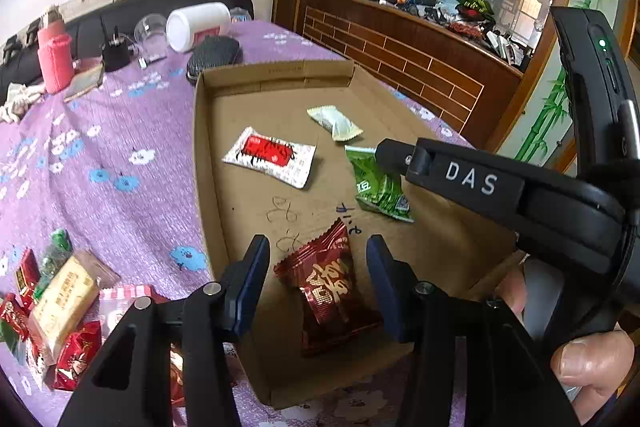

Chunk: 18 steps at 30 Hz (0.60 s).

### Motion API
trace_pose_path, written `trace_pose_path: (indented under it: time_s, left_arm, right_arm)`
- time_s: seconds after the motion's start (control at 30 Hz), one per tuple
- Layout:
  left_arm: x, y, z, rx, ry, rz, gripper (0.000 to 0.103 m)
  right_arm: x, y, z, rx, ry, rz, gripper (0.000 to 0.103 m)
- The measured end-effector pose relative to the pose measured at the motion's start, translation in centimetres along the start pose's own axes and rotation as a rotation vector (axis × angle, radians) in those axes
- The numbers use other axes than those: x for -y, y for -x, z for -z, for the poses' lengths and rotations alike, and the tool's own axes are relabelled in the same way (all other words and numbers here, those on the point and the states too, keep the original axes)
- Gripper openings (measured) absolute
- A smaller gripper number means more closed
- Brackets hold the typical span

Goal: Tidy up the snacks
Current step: 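Open right gripper over the tray while left lowers and releases the dark red packet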

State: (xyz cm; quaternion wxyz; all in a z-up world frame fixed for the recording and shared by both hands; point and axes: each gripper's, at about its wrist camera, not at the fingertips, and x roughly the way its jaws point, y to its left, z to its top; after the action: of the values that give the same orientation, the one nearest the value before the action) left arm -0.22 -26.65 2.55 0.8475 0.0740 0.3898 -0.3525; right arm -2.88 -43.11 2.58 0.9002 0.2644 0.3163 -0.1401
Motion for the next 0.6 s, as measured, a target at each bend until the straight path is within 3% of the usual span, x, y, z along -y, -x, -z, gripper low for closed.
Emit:
trace_pose_path:
  time_s: [0.2,0.6]
  left_arm:
    - [0.8,1.2,0.0,0.066,-0.036,-0.028,0.058]
    - [0.0,3.0,-0.9,0.094,0.017,-0.072,0.062]
  right_arm:
    - [0.1,1.3,-0.3,0.063,-0.015,-0.013,0.047]
    - [0.5,2.1,-0.6,0.124,-0.037,-0.005,0.047]
